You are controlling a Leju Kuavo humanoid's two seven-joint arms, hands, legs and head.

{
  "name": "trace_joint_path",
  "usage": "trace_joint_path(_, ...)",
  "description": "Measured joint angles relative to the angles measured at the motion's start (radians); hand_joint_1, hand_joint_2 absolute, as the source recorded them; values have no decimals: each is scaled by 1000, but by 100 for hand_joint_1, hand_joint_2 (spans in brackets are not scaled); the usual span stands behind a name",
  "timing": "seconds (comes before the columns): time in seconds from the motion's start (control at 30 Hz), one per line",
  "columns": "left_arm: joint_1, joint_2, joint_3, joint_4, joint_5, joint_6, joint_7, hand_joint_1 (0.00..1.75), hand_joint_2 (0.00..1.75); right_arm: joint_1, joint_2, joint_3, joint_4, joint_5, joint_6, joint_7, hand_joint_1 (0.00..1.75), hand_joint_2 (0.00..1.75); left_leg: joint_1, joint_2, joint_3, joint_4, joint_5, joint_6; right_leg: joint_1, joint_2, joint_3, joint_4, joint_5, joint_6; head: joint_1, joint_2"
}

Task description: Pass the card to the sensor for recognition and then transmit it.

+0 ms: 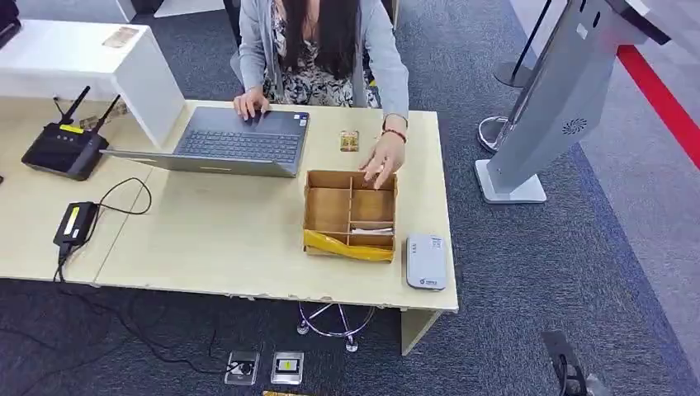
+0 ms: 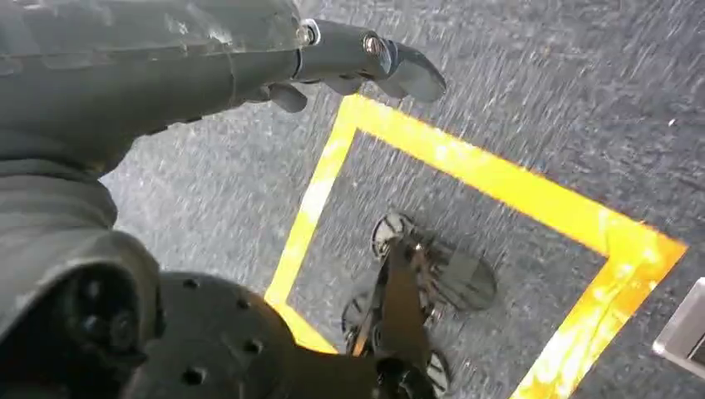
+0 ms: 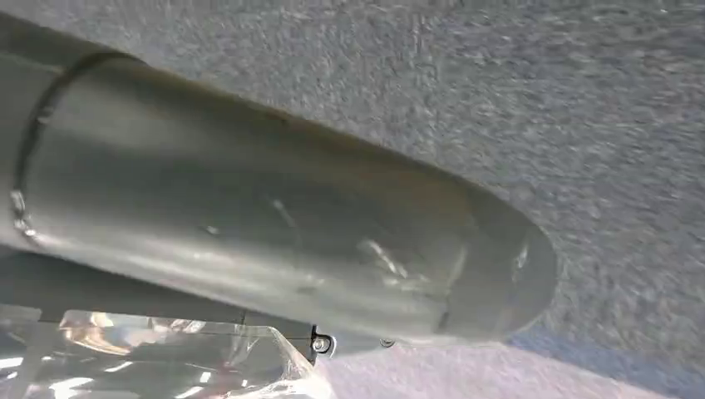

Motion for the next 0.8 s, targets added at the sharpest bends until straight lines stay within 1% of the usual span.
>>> trace_joint_path(0.17, 0, 11, -22, -13, -14, -15, 4, 0, 0, 38, 20, -34, 8, -28, -23, -23, 0, 0, 0, 0, 0, 0, 0, 0, 0, 0, 0, 0, 0, 0, 0, 0)
trace_joint_path(0.33, 0, 19, -25, -19, -8, -57, -3, 0, 0, 82, 43, -66, 15, -62, -68, -39, 0, 0, 0, 0, 0, 0, 0, 0, 0, 0, 0, 0, 0, 0, 0, 0)
trace_joint_path(0.43, 0, 23, -31, -22, 8, -68, -3, 0, 0, 103, 59, -92, 16, -99, -96, -49, 0, 0, 0, 0, 0, 0, 0, 0, 0, 0, 0, 0, 0, -1, 0, 0)
trace_joint_path(0.7, 0, 28, -35, -23, 21, -86, -1, 0, 0, 122, 87, -135, 24, -114, -84, -52, 0, 0, 0, 0, 0, 0, 0, 0, 0, 1, 0, 0, 0, -1, 0, 0)
trace_joint_path(0.8, 0, 28, -39, -23, 47, -73, 42, 0, 0, 121, 92, -140, 24, -100, -71, -43, 0, 0, 0, 0, 0, 0, 0, 0, 0, 1, 0, 0, 0, 0, 0, 0)
